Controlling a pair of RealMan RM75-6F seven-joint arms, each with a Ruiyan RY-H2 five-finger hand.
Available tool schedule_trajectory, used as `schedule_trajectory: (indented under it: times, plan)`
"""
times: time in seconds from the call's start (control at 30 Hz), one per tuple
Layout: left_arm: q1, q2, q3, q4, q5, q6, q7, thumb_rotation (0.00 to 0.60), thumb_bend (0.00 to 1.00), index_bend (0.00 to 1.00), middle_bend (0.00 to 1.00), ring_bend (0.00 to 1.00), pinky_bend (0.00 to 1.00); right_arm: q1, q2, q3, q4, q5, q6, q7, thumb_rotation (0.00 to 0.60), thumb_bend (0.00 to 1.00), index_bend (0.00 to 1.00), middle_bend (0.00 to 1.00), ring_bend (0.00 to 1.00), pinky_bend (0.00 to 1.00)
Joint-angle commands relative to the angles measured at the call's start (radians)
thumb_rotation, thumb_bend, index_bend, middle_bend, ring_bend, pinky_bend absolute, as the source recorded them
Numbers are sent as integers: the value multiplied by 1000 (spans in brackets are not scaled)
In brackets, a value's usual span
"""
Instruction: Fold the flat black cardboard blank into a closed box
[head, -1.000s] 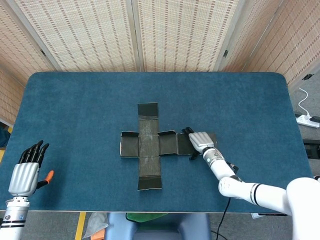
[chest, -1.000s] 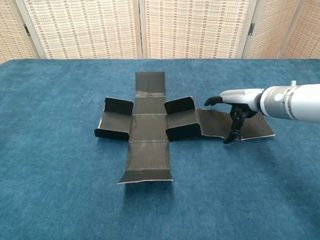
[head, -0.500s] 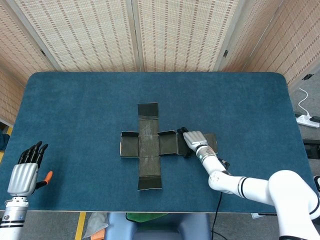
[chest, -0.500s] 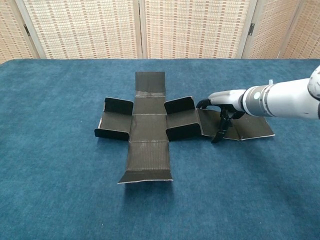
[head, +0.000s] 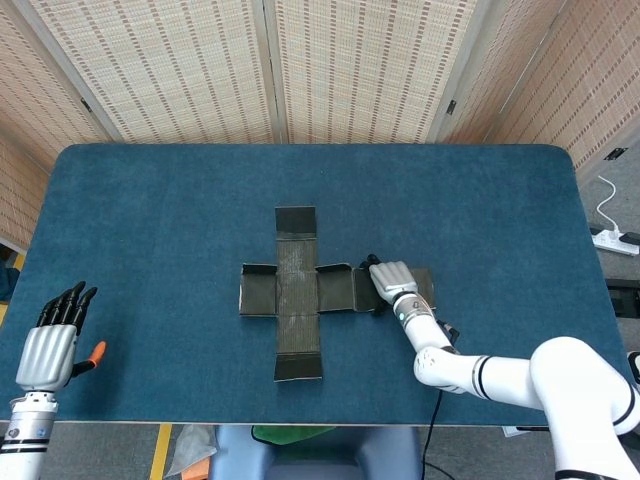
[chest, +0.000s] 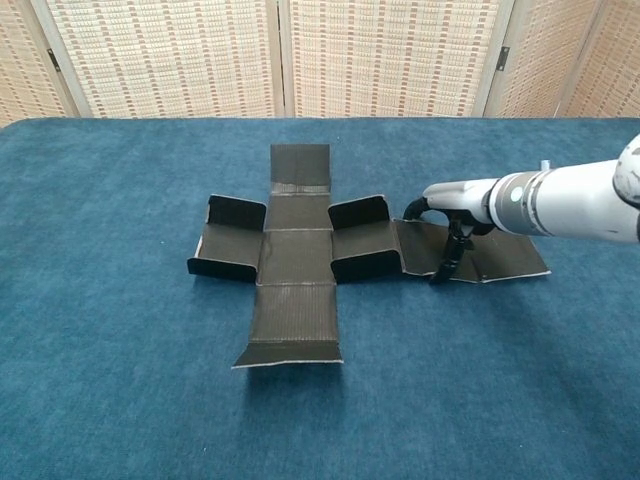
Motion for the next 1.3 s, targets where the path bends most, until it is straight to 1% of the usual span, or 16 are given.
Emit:
schedule_trajectory:
  times: [0.03,0.13,0.2,0.23,0.3,0.37,0.4,0.47,0.53,0.7,0.77,0.87,0.9,1.03,1.1,1.3]
  plan:
    - [-4,1,-6,2,0,0,-11,600,302,46,39,74,121,-9,10,11,-34,-37,30,17,600,177,311,271,753,1000]
    - [-18,-9,-17,21,9,-2,-34,600,303,63,40,75,131,-32,28,20,-88,-100,75,43,600,192,348,311,756,1000]
    - [-37,-23,-30,48,12,-14,-49,600,304,98,49,103,164,-52,44,27,-128,-154,97,68,600,197,362,330,757,1000]
    - [-48,-31,-37,61,13,-23,-58,600,304,120,57,136,210,-61,50,28,-144,-183,105,80,600,199,368,343,757,1000]
    - [-79,-51,-54,95,12,-50,-77,600,303,156,68,212,369,-79,64,26,-178,-241,114,97,600,201,369,356,757,1000]
    - [-110,-71,-71,125,14,-75,-92,600,303,195,99,344,581,-90,73,21,-203,-287,123,105,600,201,369,365,757,1000]
    - [-132,-88,-81,151,14,-91,-97,600,303,214,124,421,640,-97,75,18,-217,-316,135,106,600,202,369,371,757,1000]
    - [-167,-115,-96,190,15,-116,-98,600,303,243,167,534,704,-105,75,11,-234,-358,160,100,600,202,368,378,758,1000]
    - [-209,-145,-107,234,12,-156,-99,600,303,262,203,591,747,-114,69,2,-246,-399,197,82,600,202,368,382,758,1000]
    - [-289,-213,-124,315,-16,-250,-89,600,300,258,223,608,764,-141,28,-23,-243,-473,304,13,600,201,369,384,758,1000]
    - [-310,-233,-120,334,-26,-282,-81,600,267,195,189,608,765,-151,8,-31,-232,-493,333,-10,600,201,369,384,758,1000]
    - [-341,-262,-114,354,-53,-340,-44,600,217,52,83,591,779,-165,-23,-39,-210,-525,367,-44,600,201,368,386,758,1000]
    - [-344,-265,-114,357,-56,-344,-42,600,212,28,57,584,782,-166,-26,-40,-208,-528,371,-47,600,201,369,386,758,1000]
    - [-366,-307,-117,386,-81,-376,-33,600,207,0,2,562,783,-177,-47,-41,-194,-554,393,-71,600,201,369,390,758,1000]
    - [-379,-351,-120,421,-93,-378,-29,600,208,0,0,553,781,-184,-60,-37,-185,-564,402,-87,600,201,369,390,758,1000]
    - [-393,-411,-107,453,-80,-355,-30,600,208,0,0,540,779,-194,-73,-13,-178,-581,396,-109,600,200,369,390,758,1000]
